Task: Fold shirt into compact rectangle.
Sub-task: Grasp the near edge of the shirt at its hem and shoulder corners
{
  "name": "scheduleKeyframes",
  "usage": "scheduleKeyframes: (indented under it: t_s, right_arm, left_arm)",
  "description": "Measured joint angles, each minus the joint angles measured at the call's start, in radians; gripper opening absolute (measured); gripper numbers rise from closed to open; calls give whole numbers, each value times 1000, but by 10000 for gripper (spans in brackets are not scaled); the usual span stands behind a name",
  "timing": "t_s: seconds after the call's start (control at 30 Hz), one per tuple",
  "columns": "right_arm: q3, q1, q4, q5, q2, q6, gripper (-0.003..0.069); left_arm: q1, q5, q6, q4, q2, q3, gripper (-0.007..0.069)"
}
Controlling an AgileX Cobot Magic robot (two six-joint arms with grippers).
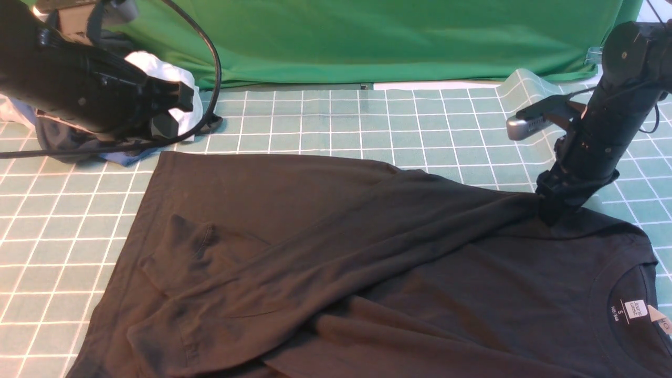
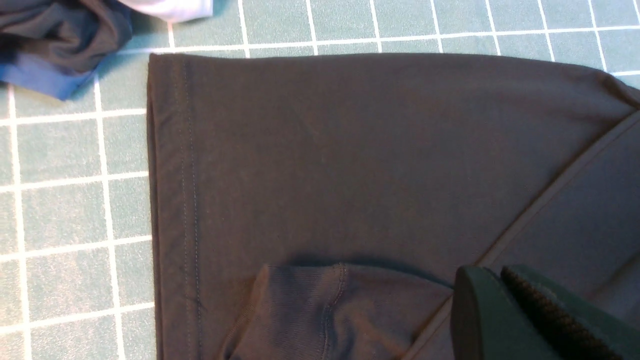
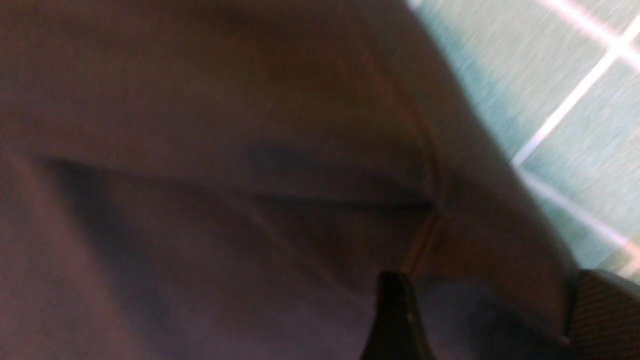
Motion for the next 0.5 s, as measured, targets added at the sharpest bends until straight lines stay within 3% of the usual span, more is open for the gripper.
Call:
scheduleKeyframes:
  t_s: [0.2, 0.33, 0.4, 0.5]
  right_arm:
    - [-1, 3, 0, -71, 24, -21, 430]
    - [-6, 5, -2, -97, 42, -24, 388]
    - [-8, 5, -3, -105, 45, -25, 346]
    - [-11, 5, 6, -133, 45, -26, 139]
  left_arm:
    - [0, -10, 0, 0, 0, 0, 11]
    - [0, -17, 6, 0, 0, 0, 11]
    - [0, -17, 9, 0, 0, 0, 11]
    - [0, -18, 12, 0, 0, 0, 11]
